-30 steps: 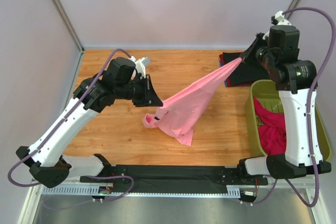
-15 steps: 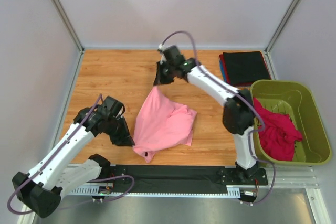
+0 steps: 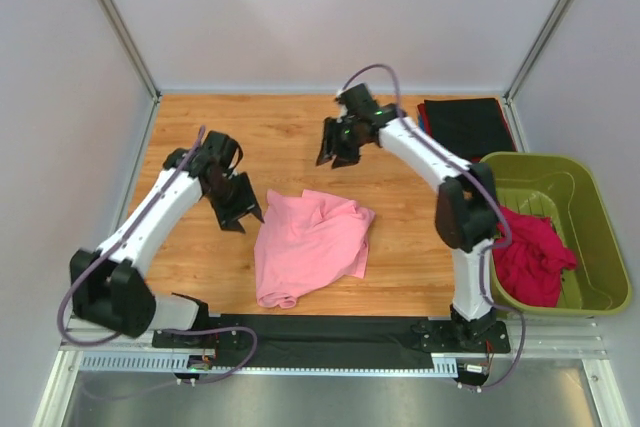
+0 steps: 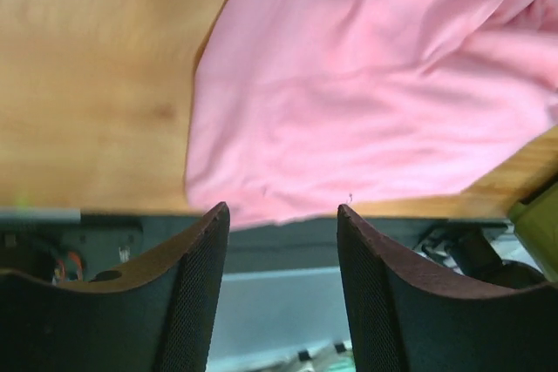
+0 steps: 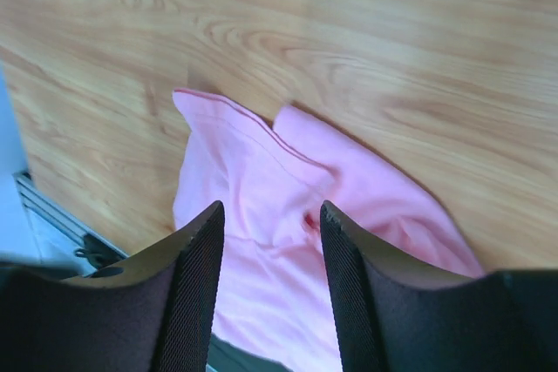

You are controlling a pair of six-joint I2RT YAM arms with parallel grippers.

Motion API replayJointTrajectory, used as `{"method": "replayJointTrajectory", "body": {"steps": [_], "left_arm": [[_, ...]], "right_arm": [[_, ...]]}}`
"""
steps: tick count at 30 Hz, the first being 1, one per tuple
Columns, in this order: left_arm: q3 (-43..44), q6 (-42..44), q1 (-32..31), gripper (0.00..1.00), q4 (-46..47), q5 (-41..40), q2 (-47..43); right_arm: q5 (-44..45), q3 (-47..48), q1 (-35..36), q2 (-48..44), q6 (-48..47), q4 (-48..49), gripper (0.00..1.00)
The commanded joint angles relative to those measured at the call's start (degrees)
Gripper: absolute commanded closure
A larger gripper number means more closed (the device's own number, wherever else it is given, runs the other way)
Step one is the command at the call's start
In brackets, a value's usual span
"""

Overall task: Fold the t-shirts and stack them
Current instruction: Flatten the tshirt out

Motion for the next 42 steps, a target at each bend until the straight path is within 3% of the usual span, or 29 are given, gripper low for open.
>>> {"method": "replayJointTrajectory", "body": {"steps": [1,4,7,9,20,28,34,42], "left_arm": [[6.79,12.02,0.82,0.41,14.64,1.09,10.79],[12.58,18.09,0.82,0.43,19.25,4.53,20.9],[17.43,21.27,1.43,0.43,17.85,-0.38,29.26],[17.62,23.28,1.96,0.44,20.82,2.58,32.42],[12.0,32.08,3.01,0.44,28.4,3.47,30.42],[8.31,31.82,5.3,0.45,34.11,7.6,31.38],[11.82,33.93,5.3,0.51,33.59,14.19,35.16],[10.6,34.11,5.3,0.56,32.88,13.23,35.17]], "right_arm": [[-0.81,-5.12,-5.41,-13.99,-1.2,-6.03,0.5],[-0.46,-11.28,-6.82,-21.11,-3.23,-8.24,0.5],[-1.68,-16.46,-7.97,-26.83,-3.24,-8.69,0.5],[-2.48,-19.18,-8.24,-28.96,-3.32,-8.51,0.5],[-3.27,-21.31,-8.59,-30.99,-6.31,-10.44,0.5],[-3.45,-20.87,-9.38,-31.25,-8.16,-12.38,0.51],[-3.27,-22.63,-10.26,-31.6,-7.9,-12.29,0.5],[-2.83,-22.63,-10.52,-31.52,-7.89,-12.46,0.5]]}}
